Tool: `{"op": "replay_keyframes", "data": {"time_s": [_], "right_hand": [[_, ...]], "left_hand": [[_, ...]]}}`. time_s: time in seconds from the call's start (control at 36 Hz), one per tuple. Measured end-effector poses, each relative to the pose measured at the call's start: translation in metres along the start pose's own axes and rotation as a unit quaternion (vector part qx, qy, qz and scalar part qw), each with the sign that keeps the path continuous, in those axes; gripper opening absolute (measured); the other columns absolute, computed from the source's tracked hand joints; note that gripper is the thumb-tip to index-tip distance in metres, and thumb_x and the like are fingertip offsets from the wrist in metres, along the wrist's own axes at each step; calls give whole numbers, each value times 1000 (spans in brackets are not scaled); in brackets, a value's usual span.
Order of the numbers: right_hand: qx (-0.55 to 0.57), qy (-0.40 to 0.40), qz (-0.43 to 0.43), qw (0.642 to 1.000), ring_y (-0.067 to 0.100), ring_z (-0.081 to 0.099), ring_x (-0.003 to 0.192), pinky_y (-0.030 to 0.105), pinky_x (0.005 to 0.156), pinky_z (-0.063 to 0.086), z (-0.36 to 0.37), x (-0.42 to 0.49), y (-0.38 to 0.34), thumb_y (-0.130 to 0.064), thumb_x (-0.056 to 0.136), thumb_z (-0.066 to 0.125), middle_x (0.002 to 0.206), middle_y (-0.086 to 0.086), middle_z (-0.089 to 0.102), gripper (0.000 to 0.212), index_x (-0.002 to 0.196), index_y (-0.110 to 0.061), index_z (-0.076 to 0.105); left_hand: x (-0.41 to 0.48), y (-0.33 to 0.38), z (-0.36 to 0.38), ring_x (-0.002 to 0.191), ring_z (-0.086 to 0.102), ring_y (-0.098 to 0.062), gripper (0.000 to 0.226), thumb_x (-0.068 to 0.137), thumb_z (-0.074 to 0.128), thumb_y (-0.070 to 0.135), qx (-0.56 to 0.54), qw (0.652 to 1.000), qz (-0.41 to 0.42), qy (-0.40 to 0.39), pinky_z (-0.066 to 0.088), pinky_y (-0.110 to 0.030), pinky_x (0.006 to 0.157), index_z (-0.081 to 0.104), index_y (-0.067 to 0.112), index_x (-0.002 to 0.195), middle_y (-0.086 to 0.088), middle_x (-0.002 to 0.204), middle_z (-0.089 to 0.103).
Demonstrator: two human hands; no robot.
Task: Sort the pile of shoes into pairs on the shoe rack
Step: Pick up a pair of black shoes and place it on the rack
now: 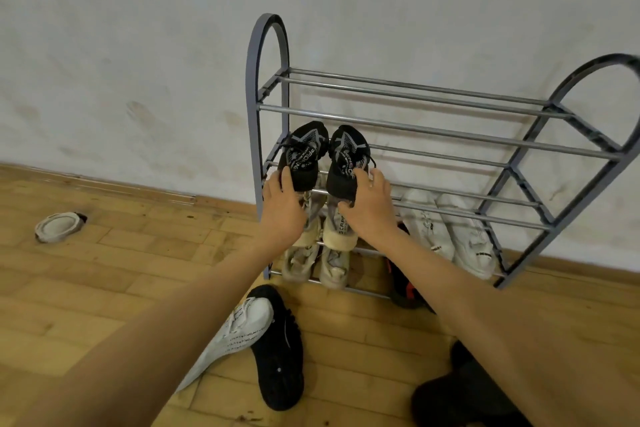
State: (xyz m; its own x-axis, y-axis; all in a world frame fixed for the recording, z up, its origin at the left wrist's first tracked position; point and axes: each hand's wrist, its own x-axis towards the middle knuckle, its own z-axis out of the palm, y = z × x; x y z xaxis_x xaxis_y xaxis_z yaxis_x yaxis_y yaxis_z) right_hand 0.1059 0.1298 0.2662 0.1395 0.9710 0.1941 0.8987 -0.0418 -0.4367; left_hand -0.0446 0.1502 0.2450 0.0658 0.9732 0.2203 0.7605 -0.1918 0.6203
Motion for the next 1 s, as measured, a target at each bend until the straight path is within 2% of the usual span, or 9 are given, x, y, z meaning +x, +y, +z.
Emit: {"op": "replay_keyframes", "data": {"time_s": [0.11,0.22,0.31,0.39,0.5,0.67,0.81,0.92,1.0], "right_hand": [[-45,16,-108,993,27,31,133,38,111,33,11,-50,6,-22,88,58,142,12,31,54,137,-13,38],[-49,-51,-134,988,25,31,133,36,112,32,31,-92,19,-22,89,56,143,10,30,56,140,-13,35],[-55,-103,-137,984,25,33,132,37,110,34,54,-116,33,-20,88,55,143,9,30,53,138,-14,36],[-52,-163,-118,978,26,37,128,38,103,40,82,-133,45,-18,88,52,143,9,27,52,138,-15,35],[-33,-258,-65,963,28,33,133,35,107,34,126,-149,56,-24,92,54,147,11,25,60,144,-13,27],[3,-332,35,943,29,33,133,39,107,36,206,-161,59,-39,87,62,147,10,28,70,142,-13,28],[14,-379,81,922,33,26,137,43,107,34,257,-166,54,-54,75,69,152,12,23,100,148,-13,15],[35,-392,79,916,35,21,140,46,105,36,276,-175,46,-51,70,76,155,14,12,117,150,-18,-3],[31,-386,61,920,33,21,139,41,99,40,283,-183,41,-48,72,75,153,14,12,118,150,-19,-8]], "left_hand": [[-44,-14,21,135,28,-41,62,85,30,14,25,996,79,22,27,-50,114,25,-6,144,-28,143,32],[-80,-44,47,120,47,-47,59,80,33,15,58,993,100,-28,43,-55,99,43,-10,133,-30,128,49],[-110,-67,59,125,41,-50,61,80,48,11,83,991,81,-73,39,-55,102,39,-7,137,-31,135,42],[-130,-98,68,138,22,-41,69,83,56,9,144,977,15,-157,30,-49,110,24,4,145,-22,149,22],[-141,-136,81,141,16,-38,74,86,59,15,215,947,-47,-234,28,-45,111,16,7,146,-20,152,13],[-150,-197,103,143,12,-39,75,89,52,19,247,925,-175,-228,17,-51,115,9,9,150,-22,154,13],[-151,-234,103,143,6,-45,72,91,49,18,280,879,-289,-256,6,-57,116,5,7,148,-26,153,8],[-156,-250,103,130,34,-44,65,89,53,16,317,876,-262,-253,24,-54,111,19,4,144,-25,147,21],[-159,-260,103,110,54,-36,50,88,51,7,304,897,-226,-229,49,-46,88,34,4,135,-18,134,40]]}}
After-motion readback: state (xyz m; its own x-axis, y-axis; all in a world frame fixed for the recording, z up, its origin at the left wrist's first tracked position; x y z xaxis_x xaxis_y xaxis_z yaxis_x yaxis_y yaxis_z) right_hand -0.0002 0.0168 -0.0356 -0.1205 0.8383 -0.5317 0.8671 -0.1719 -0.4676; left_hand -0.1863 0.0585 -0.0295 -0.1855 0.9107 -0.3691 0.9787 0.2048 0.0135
